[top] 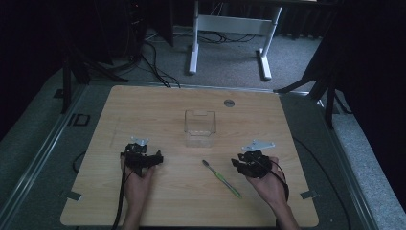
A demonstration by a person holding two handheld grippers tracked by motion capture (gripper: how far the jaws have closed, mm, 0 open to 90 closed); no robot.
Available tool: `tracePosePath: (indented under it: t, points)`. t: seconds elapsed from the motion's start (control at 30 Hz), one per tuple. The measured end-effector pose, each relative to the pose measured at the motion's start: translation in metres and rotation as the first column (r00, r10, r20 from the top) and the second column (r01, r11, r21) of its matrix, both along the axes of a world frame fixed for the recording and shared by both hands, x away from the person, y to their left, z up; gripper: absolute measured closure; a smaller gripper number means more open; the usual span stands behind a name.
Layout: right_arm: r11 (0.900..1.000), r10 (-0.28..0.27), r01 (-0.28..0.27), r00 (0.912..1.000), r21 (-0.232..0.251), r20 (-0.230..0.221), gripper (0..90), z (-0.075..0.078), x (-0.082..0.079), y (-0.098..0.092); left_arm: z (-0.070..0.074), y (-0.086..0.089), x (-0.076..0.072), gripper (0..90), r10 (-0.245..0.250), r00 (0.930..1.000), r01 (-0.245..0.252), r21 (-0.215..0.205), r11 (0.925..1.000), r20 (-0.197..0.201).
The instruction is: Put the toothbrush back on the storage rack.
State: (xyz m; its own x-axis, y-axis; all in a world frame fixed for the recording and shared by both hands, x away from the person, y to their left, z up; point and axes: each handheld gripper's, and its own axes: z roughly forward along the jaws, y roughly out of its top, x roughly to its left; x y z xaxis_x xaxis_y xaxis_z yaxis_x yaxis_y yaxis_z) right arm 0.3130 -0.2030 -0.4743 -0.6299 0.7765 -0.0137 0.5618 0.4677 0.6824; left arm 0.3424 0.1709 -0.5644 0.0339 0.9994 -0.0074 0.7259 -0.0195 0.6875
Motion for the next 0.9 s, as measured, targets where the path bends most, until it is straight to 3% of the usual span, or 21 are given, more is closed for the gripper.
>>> tracePosePath:
  t: [0.37, 0.9]
  points:
    - [0.999, 0.024, -0.024, 0.9997, -0.046, -0.007, 66.4, 0.004, -0.003, 0.012, 0.000, 0.000, 0.000, 3.0, 0.000, 1.0000, 0.000, 0.000, 1.0000, 0.000]
    - [0.998, 0.025, -0.025, 0.9997, -0.063, -0.007, 69.5, 0.013, -0.003, 0.025, 0.000, 0.000, 0.000, 3.0, 0.000, 1.0000, 0.000, 0.000, 1.0000, 0.000]
